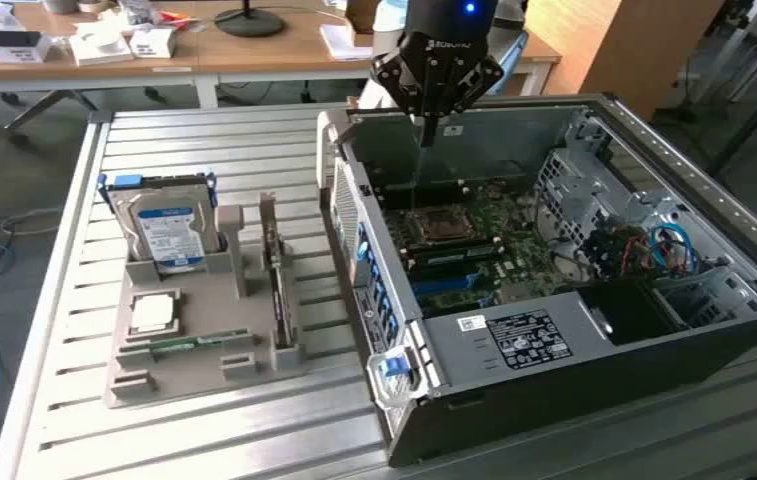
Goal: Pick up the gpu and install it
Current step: 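Reach for the gpu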
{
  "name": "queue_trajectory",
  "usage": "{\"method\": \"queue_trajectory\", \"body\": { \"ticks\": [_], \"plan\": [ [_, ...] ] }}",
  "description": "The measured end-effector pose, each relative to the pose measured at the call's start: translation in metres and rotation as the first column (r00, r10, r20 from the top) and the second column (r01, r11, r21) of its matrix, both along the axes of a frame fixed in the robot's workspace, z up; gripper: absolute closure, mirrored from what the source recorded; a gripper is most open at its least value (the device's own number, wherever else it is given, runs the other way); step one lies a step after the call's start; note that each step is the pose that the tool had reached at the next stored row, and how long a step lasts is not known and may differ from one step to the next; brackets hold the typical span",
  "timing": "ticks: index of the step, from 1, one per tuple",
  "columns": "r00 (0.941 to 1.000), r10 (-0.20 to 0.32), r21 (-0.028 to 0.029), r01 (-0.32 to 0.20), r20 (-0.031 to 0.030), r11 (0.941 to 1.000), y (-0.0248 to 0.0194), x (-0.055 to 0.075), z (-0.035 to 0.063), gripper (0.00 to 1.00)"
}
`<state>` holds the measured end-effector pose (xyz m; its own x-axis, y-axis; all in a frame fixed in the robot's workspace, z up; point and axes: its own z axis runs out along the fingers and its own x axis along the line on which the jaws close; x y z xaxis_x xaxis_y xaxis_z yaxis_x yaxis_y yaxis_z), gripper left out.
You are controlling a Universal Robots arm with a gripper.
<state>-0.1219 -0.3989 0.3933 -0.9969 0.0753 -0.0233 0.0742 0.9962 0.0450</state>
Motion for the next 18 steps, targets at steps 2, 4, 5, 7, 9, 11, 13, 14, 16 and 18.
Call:
{"method": "queue_trajectory", "body": {
  "ticks": [2,4,5,7,9,11,13,14,16,18],
  "plan": [
    [1.0,0.0,0.0,0.0,0.0,1.0,0.0,0.0,0.0,0.89],
    [1.0,0.0,0.0001,0.0,0.0,1.0,0.0,0.0,0.0,0.89],
    [1.0,0.0,0.0,0.0,0.0,1.0,0.0,0.0,0.0,0.89],
    [1.0,0.0,0.0,0.0,0.0,1.0,0.0,0.0,0.0,0.89],
    [1.0,0.0,0.0001,0.0,0.0,1.0,0.0,0.0,0.0,0.89],
    [1.0,0.0,0.0,0.0,-0.0001,1.0,0.0,0.0,0.0,0.89],
    [1.0,0.0,0.0002,0.0,0.0001,1.0,0.0,-0.0003,-0.0001,0.89],
    [1.0,0.0,0.0003,0.0,0.0002,1.0,0.0,-0.0013,-0.0001,0.89],
    [1.0,0.0,0.0,0.0,0.0,1.0,0.0,-0.0038,0.0,0.89],
    [1.0,0.0,0.0,0.0,0.0,1.0,0.0,-0.0079,-0.0001,0.89]
  ]
}}
